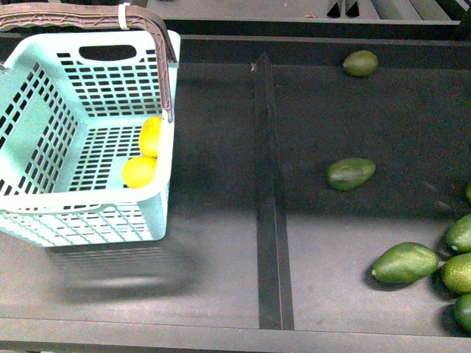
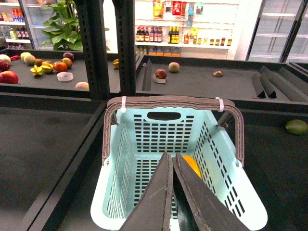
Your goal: Pick lemon and mango into basket
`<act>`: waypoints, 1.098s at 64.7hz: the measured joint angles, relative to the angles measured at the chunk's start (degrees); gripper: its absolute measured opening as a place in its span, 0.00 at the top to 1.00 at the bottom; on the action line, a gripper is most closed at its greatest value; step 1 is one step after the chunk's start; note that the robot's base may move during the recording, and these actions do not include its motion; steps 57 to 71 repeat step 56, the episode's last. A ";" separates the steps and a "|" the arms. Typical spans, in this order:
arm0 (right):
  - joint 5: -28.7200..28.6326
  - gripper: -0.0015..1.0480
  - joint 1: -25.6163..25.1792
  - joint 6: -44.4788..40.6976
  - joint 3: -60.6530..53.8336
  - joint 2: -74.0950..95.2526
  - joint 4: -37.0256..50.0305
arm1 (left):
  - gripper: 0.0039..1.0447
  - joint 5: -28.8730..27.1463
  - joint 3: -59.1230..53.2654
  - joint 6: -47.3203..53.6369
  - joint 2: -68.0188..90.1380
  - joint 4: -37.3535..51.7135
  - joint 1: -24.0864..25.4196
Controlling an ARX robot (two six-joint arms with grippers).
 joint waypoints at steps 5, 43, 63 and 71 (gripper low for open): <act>0.00 0.08 0.00 0.02 0.00 0.00 0.00 | 0.97 0.00 0.00 0.00 -0.02 -0.04 0.00; 0.00 0.08 0.00 0.02 0.00 0.00 0.00 | 0.54 0.00 0.00 -0.02 -0.02 -0.04 0.00; 0.00 0.08 0.00 0.02 0.00 0.00 0.00 | 0.13 0.00 0.00 -0.02 -0.02 -0.04 0.00; 0.00 0.08 0.00 0.02 0.00 0.00 0.00 | 0.13 0.00 0.00 -0.02 -0.02 -0.04 0.00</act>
